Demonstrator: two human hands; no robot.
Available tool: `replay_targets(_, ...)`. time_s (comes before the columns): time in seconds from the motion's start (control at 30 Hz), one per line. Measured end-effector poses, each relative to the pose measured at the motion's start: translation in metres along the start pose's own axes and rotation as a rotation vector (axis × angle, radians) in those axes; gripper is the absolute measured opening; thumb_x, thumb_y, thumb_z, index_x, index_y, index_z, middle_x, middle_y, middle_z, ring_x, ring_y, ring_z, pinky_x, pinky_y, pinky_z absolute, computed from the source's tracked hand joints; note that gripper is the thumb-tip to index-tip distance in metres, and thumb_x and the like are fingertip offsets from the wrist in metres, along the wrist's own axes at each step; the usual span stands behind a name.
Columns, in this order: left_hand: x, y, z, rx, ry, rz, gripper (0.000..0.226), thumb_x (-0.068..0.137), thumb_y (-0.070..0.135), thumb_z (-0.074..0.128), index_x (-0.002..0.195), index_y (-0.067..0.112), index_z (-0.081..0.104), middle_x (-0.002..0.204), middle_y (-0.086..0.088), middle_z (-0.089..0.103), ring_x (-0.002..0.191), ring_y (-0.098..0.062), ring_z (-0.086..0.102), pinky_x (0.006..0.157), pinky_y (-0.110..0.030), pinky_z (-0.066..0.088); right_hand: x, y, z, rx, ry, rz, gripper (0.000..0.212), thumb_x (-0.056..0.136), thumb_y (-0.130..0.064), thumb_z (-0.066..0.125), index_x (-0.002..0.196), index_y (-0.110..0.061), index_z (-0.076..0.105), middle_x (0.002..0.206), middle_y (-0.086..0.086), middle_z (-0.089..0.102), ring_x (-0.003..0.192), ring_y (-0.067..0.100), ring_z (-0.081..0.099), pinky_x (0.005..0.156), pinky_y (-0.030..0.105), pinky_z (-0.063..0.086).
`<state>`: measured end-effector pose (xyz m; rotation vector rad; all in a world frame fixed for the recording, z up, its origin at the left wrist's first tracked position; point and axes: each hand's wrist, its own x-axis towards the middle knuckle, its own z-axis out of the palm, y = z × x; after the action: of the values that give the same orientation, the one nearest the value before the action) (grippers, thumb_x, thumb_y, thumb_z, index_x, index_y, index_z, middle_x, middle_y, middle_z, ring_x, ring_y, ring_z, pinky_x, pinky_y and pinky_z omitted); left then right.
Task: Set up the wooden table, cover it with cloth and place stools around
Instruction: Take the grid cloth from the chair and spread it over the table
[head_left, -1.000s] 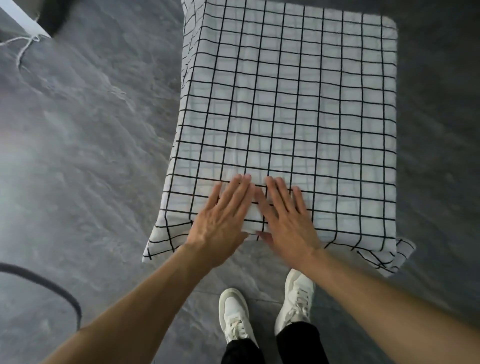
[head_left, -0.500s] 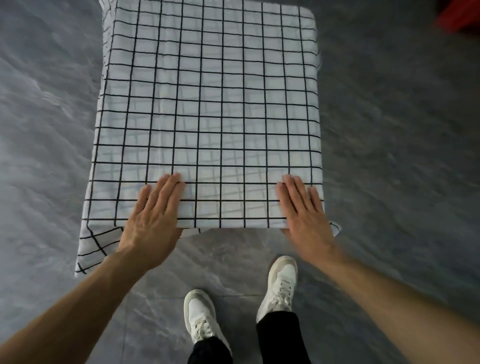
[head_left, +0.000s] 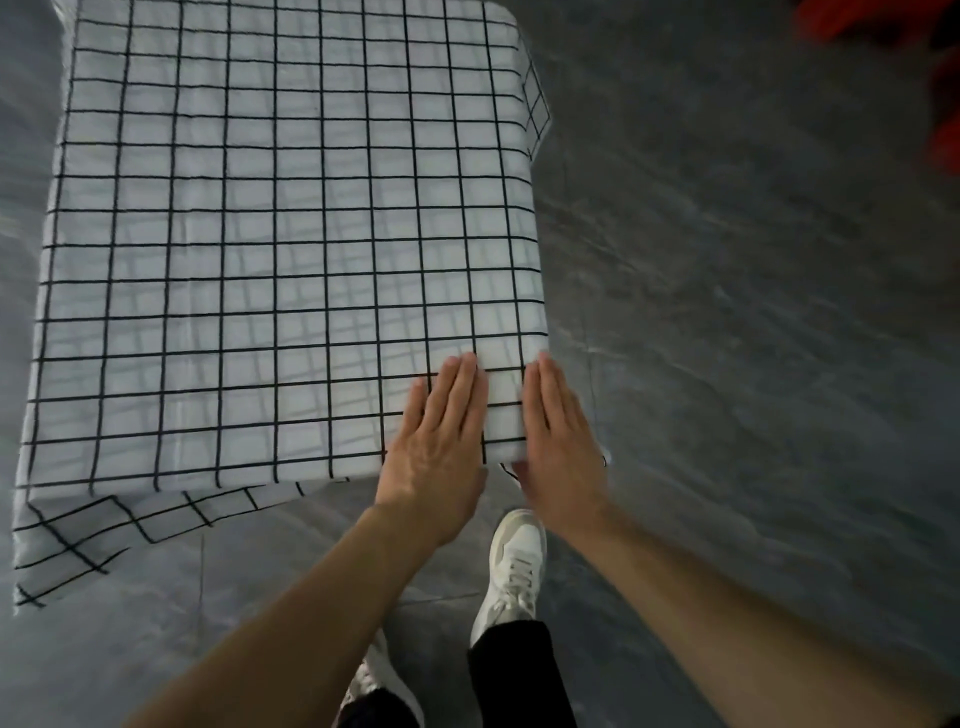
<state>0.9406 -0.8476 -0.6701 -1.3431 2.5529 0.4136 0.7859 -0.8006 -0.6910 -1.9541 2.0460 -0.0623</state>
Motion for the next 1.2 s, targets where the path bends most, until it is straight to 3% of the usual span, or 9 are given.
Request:
replay_targets(0.13, -0.002, -0.001, 0.002, 0.008, 0.004, 0.017, 0.097, 0.094, 0.041, 0.045, 0.146, 0.004, -0.028, 0.153, -0.012, -0.038, 0.142, -0.028, -0.033, 0.121, -0.047, -0.006, -0.014, 0.02, 0.012, 0.172, -0.014, 0.189, 0.092, 0.081, -0.041, 0.073, 0.15, -0.004, 0.026, 0.15, 0.015, 0.043, 0.13, 0.031, 0.049, 0.1, 0.042, 0.048)
replay_targets(0.23, 0.0, 0.004, 0.0, -0.009, 0.004, -0.003, 0.103, 0.09, 0.044, 0.052, 0.148, 0.004, -0.024, 0.155, -0.013, -0.033, 0.144, -0.028, -0.029, 0.121, -0.049, -0.002, -0.019, 0.027, 0.012, 0.202, 0.017, 0.131, 0.038, 0.086, -0.035, 0.068, 0.117, -0.014, 0.061, 0.108, 0.002, 0.07, 0.094, 0.025, 0.066, 0.075, 0.034, 0.052)
replay_targets(0.3, 0.003, 0.01, -0.003, -0.01, 0.004, 0.026, 0.106, 0.089, 0.049, 0.054, 0.149, 0.004, -0.022, 0.156, -0.012, -0.031, 0.145, -0.028, -0.028, 0.121, -0.05, 0.001, -0.02, 0.028, 0.01, 0.18, -0.004, 0.132, 0.015, 0.088, -0.027, 0.064, 0.094, -0.014, 0.068, 0.086, 0.003, 0.072, 0.079, 0.026, 0.068, 0.066, 0.032, 0.049)
replay_targets(0.53, 0.008, 0.015, 0.003, 0.038, -0.009, 0.095, 0.1, 0.094, 0.058, 0.041, 0.148, 0.007, -0.026, 0.154, -0.009, -0.037, 0.143, -0.026, -0.032, 0.121, -0.05, -0.001, -0.038, 0.046, 0.017, 0.115, -0.192, 0.256, 0.03, 0.1, -0.041, 0.048, 0.092, -0.018, 0.066, 0.085, -0.001, 0.069, 0.076, 0.02, 0.065, 0.063, 0.029, 0.045)
replay_targets(0.67, 0.009, 0.013, 0.001, 0.037, -0.013, 0.118, 0.104, 0.091, 0.056, 0.049, 0.15, 0.008, -0.022, 0.156, -0.009, -0.033, 0.145, -0.026, -0.028, 0.121, -0.049, 0.002, -0.045, 0.061, 0.016, 0.098, -0.224, 0.274, 0.018, 0.096, -0.03, 0.055, 0.101, -0.018, 0.068, 0.092, 0.0, 0.07, 0.079, 0.02, 0.067, 0.074, 0.034, 0.055)
replay_targets(0.87, 0.008, 0.013, 0.001, 0.049, -0.017, 0.114, 0.106, 0.088, 0.055, 0.052, 0.15, 0.008, -0.02, 0.157, -0.009, -0.031, 0.145, -0.026, -0.026, 0.121, -0.05, 0.001, -0.053, 0.081, 0.002, 0.024, -0.217, 0.294, 0.001, 0.087, -0.016, 0.068, 0.088, -0.016, 0.069, 0.081, 0.0, 0.067, 0.074, 0.02, 0.061, 0.065, 0.03, 0.047)
replay_targets(1.03, 0.008, 0.015, 0.0, 0.086, -0.031, 0.11, 0.106, 0.089, 0.058, 0.048, 0.148, 0.008, -0.026, 0.154, -0.009, -0.036, 0.143, -0.026, -0.032, 0.121, -0.049, -0.004, -0.063, 0.095, -0.001, -0.142, -0.238, 0.252, 0.019, 0.065, -0.006, 0.083, 0.069, -0.018, 0.07, 0.059, -0.002, 0.063, 0.057, 0.018, 0.057, 0.054, 0.03, 0.046)
replay_targets(1.13, 0.008, 0.016, -0.002, 0.093, -0.045, 0.108, 0.109, 0.089, 0.058, 0.049, 0.147, 0.008, -0.028, 0.153, -0.009, -0.038, 0.143, -0.027, -0.033, 0.121, -0.05, -0.003, -0.071, 0.102, -0.003, -0.172, -0.352, 0.324, 0.013, 0.087, -0.022, 0.068, 0.101, -0.023, 0.068, 0.093, -0.003, 0.069, 0.085, 0.017, 0.061, 0.076, 0.034, 0.049)
replay_targets(1.2, 0.008, 0.017, -0.004, 0.097, -0.061, 0.111, 0.112, 0.087, 0.059, 0.051, 0.148, 0.007, -0.027, 0.154, -0.01, -0.037, 0.143, -0.027, -0.031, 0.121, -0.05, -0.001, -0.073, 0.102, -0.007, -0.092, -0.378, 0.347, 0.045, 0.09, -0.04, 0.064, 0.13, -0.022, 0.054, 0.123, -0.002, 0.062, 0.109, 0.018, 0.058, 0.092, 0.035, 0.047)
